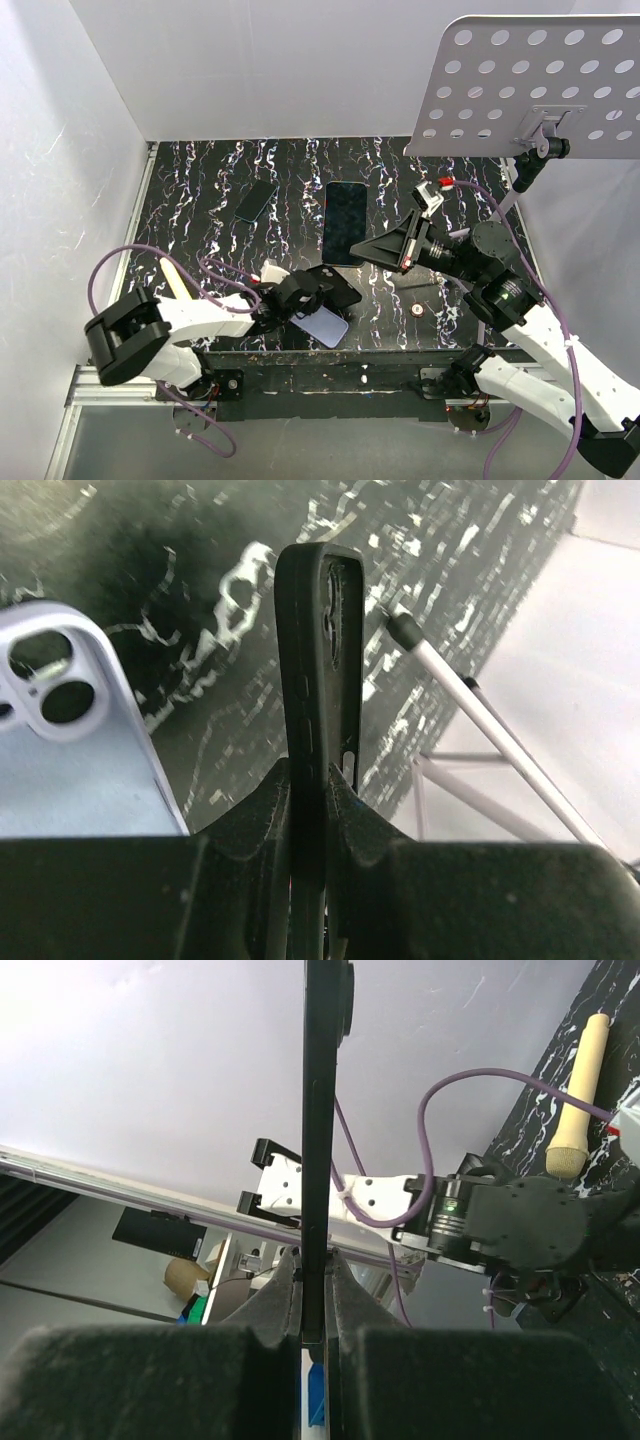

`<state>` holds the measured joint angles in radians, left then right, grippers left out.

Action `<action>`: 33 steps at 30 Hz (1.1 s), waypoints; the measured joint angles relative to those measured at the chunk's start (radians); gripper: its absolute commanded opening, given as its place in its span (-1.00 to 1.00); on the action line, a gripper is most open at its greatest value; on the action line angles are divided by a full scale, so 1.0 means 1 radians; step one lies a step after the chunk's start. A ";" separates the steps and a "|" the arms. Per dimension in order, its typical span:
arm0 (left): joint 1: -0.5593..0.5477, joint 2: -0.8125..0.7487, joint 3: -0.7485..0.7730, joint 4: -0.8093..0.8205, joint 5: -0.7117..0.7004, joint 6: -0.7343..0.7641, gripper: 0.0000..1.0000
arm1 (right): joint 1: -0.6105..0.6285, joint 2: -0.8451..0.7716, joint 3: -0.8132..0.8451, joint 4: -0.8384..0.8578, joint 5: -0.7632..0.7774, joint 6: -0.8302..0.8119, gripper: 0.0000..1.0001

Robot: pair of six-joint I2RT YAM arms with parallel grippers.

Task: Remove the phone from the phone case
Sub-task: Place the phone case at the center of the board, then place the phone at the center of the board.

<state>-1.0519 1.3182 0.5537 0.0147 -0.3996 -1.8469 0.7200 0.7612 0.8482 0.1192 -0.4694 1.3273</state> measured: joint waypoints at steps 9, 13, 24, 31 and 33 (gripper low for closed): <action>0.000 0.183 0.003 0.131 -0.023 -0.039 0.19 | 0.000 -0.001 -0.014 -0.014 0.000 0.000 -0.97; 0.001 0.174 0.020 0.150 0.009 -0.036 0.54 | 0.000 0.000 -0.023 -0.012 -0.001 0.000 -0.97; 0.017 -0.358 -0.026 0.024 0.184 -0.008 0.92 | 0.000 0.031 -0.019 -0.049 -0.010 -0.067 -0.97; 0.261 -0.716 -0.079 -0.118 0.280 0.409 0.96 | 0.000 0.034 0.035 -0.216 -0.025 -0.204 -0.97; 0.429 -0.761 -0.039 -0.138 0.391 0.602 0.97 | 0.000 0.033 0.065 -0.285 -0.032 -0.259 -0.97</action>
<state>-0.6228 0.5575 0.5152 -0.1238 -0.0086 -1.2449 0.7200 0.7940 0.9134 -0.1661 -0.5014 1.0679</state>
